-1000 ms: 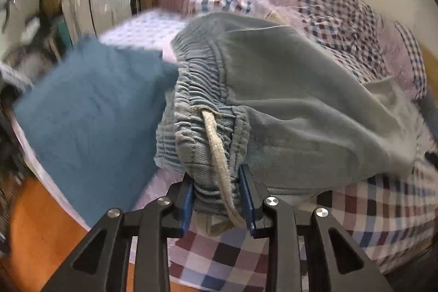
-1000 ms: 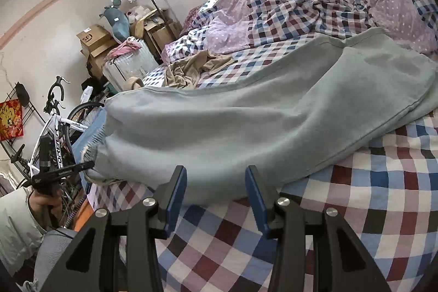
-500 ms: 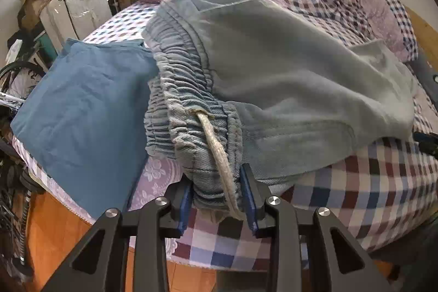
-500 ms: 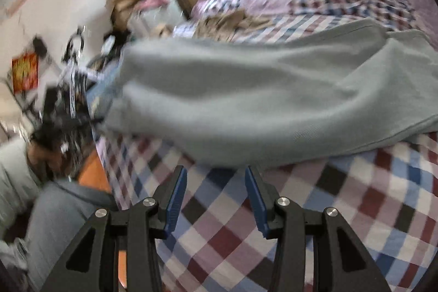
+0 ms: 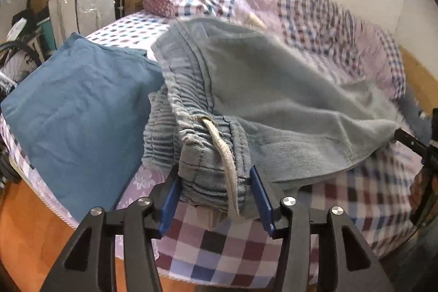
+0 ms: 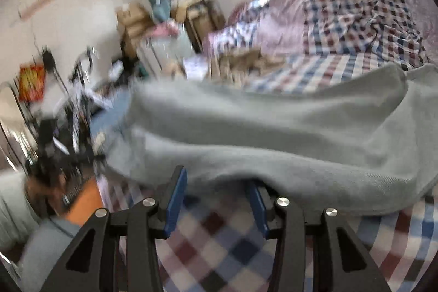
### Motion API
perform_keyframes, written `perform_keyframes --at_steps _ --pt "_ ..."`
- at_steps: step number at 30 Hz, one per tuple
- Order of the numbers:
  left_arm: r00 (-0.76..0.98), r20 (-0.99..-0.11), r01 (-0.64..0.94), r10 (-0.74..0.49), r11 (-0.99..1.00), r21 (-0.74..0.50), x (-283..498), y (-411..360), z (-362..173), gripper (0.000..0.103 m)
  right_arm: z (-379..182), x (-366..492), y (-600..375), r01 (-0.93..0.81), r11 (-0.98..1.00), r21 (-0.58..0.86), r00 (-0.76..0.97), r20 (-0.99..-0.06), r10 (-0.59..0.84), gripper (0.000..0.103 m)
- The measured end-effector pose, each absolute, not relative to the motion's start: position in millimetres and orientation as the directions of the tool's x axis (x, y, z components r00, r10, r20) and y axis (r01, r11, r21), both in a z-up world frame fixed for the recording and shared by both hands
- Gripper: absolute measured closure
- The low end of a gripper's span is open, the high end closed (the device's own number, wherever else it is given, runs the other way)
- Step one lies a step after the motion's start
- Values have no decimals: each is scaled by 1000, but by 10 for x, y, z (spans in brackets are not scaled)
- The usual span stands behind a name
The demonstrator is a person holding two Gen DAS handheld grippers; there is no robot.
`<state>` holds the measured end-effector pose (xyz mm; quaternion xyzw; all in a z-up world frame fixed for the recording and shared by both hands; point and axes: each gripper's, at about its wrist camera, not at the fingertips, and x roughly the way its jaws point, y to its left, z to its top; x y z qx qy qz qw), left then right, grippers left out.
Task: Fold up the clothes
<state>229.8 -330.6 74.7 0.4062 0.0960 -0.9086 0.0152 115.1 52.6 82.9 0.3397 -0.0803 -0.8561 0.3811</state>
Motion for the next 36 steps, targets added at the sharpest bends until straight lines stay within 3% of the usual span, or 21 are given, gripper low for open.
perform_keyframes --at_steps 7,19,24,30,36 --pt "-703 -709 140 66 -963 -229 2366 -3489 793 41 687 903 476 566 -647 510 -375 -540 -754 54" --pt "-625 -779 100 51 -984 -145 2125 -3272 595 41 506 1152 215 687 -649 327 -281 -703 -653 53" --pt "-622 -782 82 35 -991 -109 2124 -3193 563 50 425 1276 168 732 -630 260 -253 -755 -605 53" --pt "-637 -769 65 56 -990 -125 2164 -3195 579 59 489 1281 124 710 -675 200 -392 -684 -616 53" --pt "-677 -733 84 68 -982 -169 2250 -3308 678 63 439 1237 154 727 -671 147 -408 -694 -594 55"
